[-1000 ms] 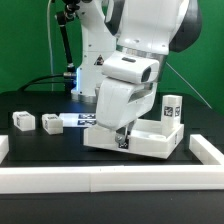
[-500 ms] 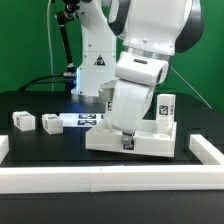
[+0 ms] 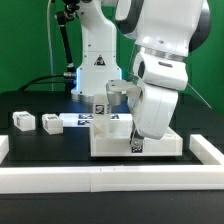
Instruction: Assemble square table
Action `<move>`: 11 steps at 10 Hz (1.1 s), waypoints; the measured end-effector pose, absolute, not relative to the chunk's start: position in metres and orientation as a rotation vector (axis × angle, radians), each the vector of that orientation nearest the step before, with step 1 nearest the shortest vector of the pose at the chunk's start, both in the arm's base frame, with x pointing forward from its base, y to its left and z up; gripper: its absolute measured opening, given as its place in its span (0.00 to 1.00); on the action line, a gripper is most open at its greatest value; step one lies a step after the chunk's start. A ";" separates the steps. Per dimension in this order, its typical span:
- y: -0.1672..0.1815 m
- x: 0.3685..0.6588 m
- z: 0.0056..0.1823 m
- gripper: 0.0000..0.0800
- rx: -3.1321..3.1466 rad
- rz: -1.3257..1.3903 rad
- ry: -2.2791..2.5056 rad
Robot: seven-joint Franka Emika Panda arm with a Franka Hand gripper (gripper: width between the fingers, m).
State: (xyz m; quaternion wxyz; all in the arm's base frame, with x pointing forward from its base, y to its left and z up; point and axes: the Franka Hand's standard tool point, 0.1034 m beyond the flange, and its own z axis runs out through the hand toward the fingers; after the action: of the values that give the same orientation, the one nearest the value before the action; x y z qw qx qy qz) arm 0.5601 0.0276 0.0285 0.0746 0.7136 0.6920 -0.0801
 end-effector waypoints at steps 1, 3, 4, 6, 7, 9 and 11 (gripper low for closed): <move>0.028 0.560 0.028 0.08 2.151 -0.243 2.066; 0.038 0.578 0.028 0.08 2.145 -0.279 2.075; 0.043 0.589 0.030 0.08 2.139 -0.297 2.080; 0.061 0.614 0.035 0.08 2.145 -0.317 2.070; 0.064 0.624 0.035 0.08 2.146 -0.328 2.062; 0.062 0.631 0.034 0.08 2.147 -0.333 2.053; 0.060 0.631 0.033 0.18 2.153 -0.334 2.047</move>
Offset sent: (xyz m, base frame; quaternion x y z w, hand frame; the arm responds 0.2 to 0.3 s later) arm 0.0464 0.0313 0.0041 0.0261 0.0136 -0.0513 0.9983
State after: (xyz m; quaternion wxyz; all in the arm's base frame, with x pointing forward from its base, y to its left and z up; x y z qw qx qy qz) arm 0.6309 0.0598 0.0333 0.0759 0.7180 0.6828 -0.1115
